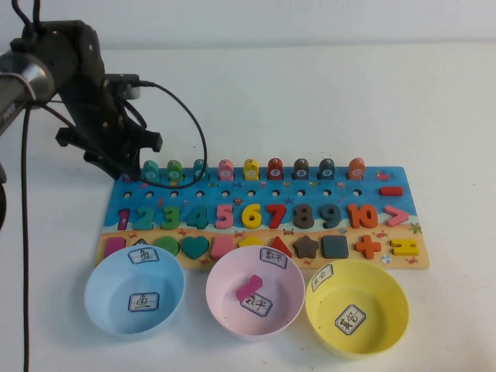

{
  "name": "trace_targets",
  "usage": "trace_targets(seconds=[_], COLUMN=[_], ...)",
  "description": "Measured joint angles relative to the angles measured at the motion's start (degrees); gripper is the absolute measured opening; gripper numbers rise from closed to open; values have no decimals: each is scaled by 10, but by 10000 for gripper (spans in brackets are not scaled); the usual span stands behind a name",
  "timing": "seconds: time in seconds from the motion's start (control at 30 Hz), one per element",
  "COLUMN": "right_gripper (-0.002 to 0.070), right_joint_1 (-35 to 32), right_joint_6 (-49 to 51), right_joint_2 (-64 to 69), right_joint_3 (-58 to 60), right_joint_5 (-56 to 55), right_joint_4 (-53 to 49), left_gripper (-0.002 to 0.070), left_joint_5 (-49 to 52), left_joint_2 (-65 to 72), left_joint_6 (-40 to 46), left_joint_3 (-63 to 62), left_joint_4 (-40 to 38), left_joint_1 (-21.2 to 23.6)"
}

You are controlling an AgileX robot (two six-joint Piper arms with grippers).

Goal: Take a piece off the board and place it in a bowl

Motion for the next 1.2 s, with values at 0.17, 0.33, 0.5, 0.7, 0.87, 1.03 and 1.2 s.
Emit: trace_targets(seconds=[0.17,0.33,0.5,0.7,0.87,1.03,1.2], right_gripper=[-18,-18,-18,-18,-18,-18,-18], right_joint_1=[0,0,0,0,0,0,0], right_joint_6=[0,0,0,0,0,0,0], right_joint_2=[0,0,0,0,0,0,0], right_joint_3=[0,0,0,0,0,0,0], right_joint_5=[0,0,0,0,0,0,0], right_joint_4=[0,0,0,0,0,0,0], left_gripper=[186,186,186,185,185,185,185], left_joint_5=[0,2,0,0,0,1,0], left_joint_2=[0,0,0,0,-15,-85,-213], left_joint_6=[-1,-1,-1,-1,8,28,52], left_joint_3=[0,-15,-31,-33,-33,-18,77], left_joint_4=[0,0,-1,-1,-1,-1,-1], left_joint_1=[0,0,0,0,0,0,0])
